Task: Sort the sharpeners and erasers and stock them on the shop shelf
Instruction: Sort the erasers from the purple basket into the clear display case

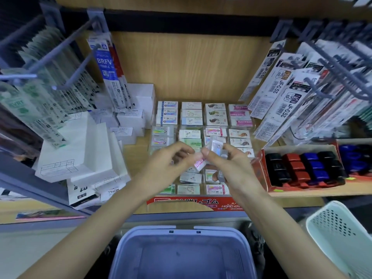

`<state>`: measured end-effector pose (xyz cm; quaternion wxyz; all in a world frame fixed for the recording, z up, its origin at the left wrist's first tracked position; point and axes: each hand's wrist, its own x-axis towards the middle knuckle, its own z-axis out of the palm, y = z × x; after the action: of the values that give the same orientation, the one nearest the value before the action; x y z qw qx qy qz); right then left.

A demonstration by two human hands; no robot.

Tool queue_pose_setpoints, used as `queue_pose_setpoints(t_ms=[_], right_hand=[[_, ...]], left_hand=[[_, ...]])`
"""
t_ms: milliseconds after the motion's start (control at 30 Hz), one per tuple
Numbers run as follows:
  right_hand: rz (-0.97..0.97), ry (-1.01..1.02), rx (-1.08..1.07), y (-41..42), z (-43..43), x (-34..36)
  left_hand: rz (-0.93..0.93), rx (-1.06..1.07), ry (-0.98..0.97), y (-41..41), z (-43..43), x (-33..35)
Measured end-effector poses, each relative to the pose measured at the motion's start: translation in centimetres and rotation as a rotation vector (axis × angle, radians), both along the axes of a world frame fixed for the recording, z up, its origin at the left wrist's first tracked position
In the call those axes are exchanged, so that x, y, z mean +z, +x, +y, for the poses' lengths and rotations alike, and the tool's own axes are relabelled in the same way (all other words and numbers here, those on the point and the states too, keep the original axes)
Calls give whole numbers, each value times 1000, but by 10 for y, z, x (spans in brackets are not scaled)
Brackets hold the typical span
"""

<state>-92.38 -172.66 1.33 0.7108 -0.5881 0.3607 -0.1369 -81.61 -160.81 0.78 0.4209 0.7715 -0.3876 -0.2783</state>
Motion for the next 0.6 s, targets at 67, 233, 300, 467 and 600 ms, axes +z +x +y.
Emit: queue_pose_setpoints(t_ms=[67, 233, 300, 467, 600], right_hand=[[27, -58, -3, -1, 3, 0], [35, -158, 87, -2, 13, -4], [41, -173, 85, 0, 19, -8], [123, -95, 15, 7, 19, -17], [96, -187, 122, 5, 29, -23]], left_hand=[[96, 18, 42, -10, 4, -1], [406, 258, -44, -14, 17, -9], [501, 330, -34, -10, 25, -11], [487, 550, -129, 20, 49, -2], [537, 598, -171, 27, 58, -3]])
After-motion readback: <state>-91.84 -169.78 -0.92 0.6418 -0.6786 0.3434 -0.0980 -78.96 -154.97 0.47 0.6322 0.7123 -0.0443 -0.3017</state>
